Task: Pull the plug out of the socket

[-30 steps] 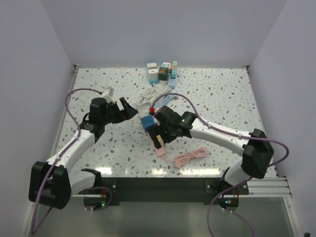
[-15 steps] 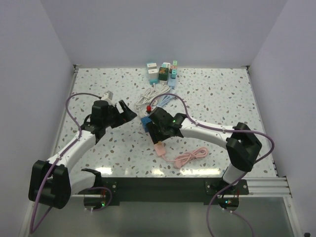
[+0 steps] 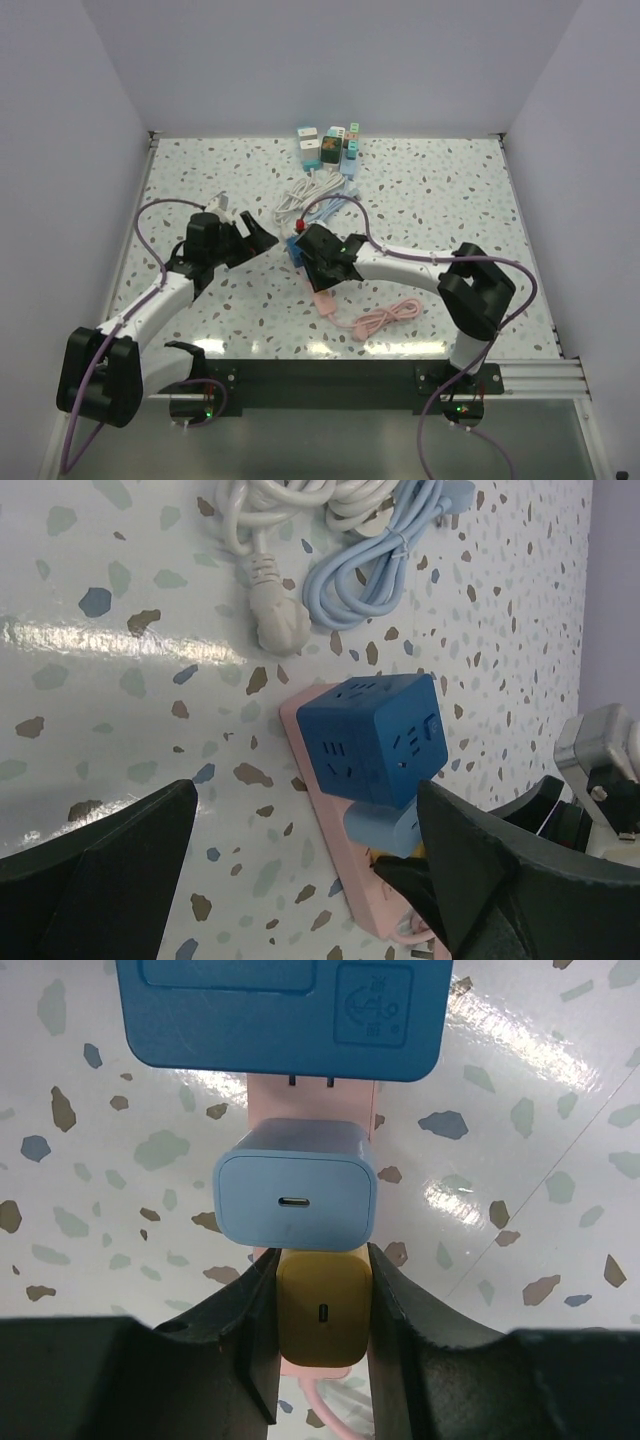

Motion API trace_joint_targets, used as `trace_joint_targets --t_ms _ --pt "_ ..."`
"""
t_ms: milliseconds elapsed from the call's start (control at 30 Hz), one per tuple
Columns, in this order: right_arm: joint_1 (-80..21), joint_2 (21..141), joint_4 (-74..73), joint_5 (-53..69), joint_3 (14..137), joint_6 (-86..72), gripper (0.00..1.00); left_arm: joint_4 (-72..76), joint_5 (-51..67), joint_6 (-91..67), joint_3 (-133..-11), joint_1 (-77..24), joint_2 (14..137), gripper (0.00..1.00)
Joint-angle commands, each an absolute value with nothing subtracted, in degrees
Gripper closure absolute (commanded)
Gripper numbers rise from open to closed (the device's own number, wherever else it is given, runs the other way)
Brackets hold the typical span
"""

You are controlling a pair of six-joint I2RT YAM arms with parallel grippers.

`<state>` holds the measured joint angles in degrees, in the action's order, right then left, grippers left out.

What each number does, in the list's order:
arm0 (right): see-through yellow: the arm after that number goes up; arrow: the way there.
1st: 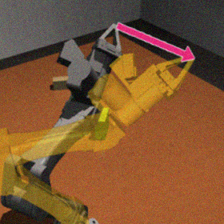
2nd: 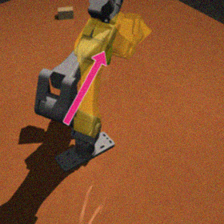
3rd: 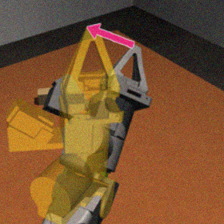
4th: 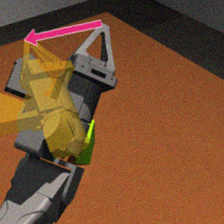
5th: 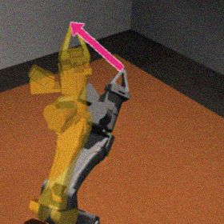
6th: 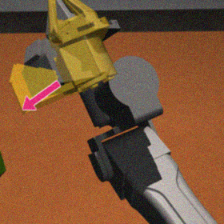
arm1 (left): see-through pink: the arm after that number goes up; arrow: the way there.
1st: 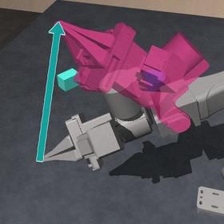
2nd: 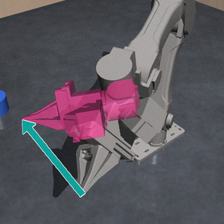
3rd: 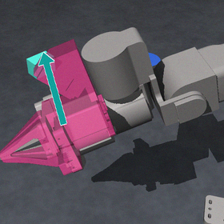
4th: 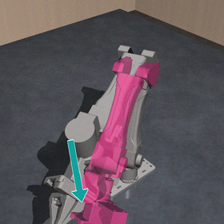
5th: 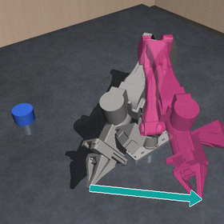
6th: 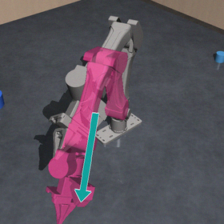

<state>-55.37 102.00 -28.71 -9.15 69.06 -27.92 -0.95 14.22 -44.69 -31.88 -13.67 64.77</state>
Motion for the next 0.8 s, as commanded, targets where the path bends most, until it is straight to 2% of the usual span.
trace_joint_targets --t_ms 0,333,533,767 --pt "-54.0 96.9 -25.1 -8.3 68.0 -31.2 1.0 5.9 18.0 -47.1 -29.6 -14.2 63.9 0.04" --pt "-42.0 93.4 -12.3 10.5 59.6 -47.1 1.0 12.6 20.3 -52.1 -26.4 -19.1 66.4 0.04" --pt "-41.3 95.9 -9.1 14.1 59.8 -51.0 1.0 17.3 19.2 -53.6 -28.1 -28.8 72.8 0.06" --pt "-40.2 96.1 -5.5 16.2 57.9 -56.8 1.0 16.9 15.9 -49.3 -29.2 -31.4 78.5 0.11"
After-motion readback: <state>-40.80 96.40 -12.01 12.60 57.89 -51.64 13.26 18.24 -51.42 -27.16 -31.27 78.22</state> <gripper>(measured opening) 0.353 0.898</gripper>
